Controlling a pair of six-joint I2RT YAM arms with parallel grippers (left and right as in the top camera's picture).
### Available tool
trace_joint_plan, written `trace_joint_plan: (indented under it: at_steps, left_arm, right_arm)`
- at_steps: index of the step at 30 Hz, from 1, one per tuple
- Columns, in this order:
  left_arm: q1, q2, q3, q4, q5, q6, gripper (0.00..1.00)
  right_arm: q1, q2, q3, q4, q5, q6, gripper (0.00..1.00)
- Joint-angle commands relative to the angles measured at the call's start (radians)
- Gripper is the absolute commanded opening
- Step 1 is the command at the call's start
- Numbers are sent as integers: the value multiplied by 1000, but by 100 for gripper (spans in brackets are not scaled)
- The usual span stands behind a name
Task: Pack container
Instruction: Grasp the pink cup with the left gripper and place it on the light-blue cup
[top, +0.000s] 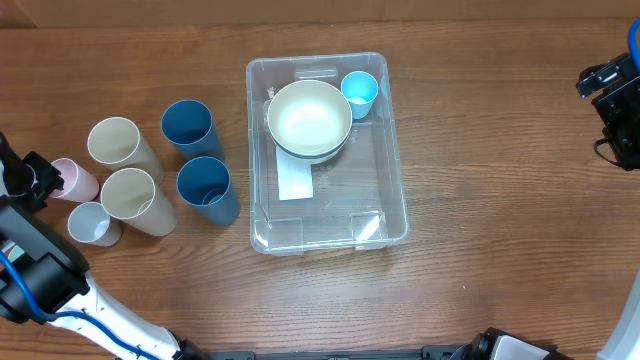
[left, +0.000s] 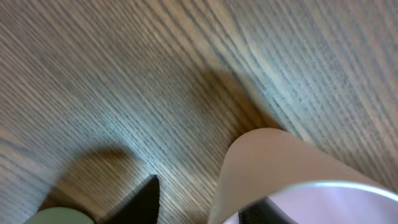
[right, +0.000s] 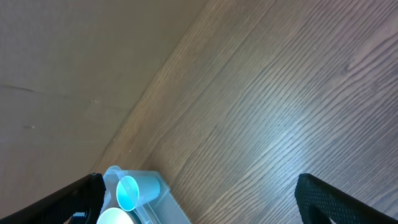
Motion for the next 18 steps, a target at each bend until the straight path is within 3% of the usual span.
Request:
trace_joint_plan:
  at_steps: [1, 5, 11, 12, 15, 18]
  left_arm:
    - [-8, -4, 8, 16, 37, 30, 4]
    - [-8, -76, 86, -49, 87, 14, 4]
    - [-72, -474, 148, -115, 275, -30, 4]
    - [-126, -550, 148, -124, 283, -16, 4]
    - [-485, -708, 148, -99, 265, 70, 4]
    - [-876, -651, 148, -30, 149, 194, 4]
  right_arm:
    - [2, -3, 6, 4, 1, 4, 100]
    - [2, -3, 6, 4, 1, 4, 100]
    - [2, -3, 6, 4, 1, 4, 100]
    - [2, -3, 6, 4, 1, 4, 100]
    - [2, -3, 6, 4, 1, 4, 100]
    - [2, -3, 6, 4, 1, 4, 100]
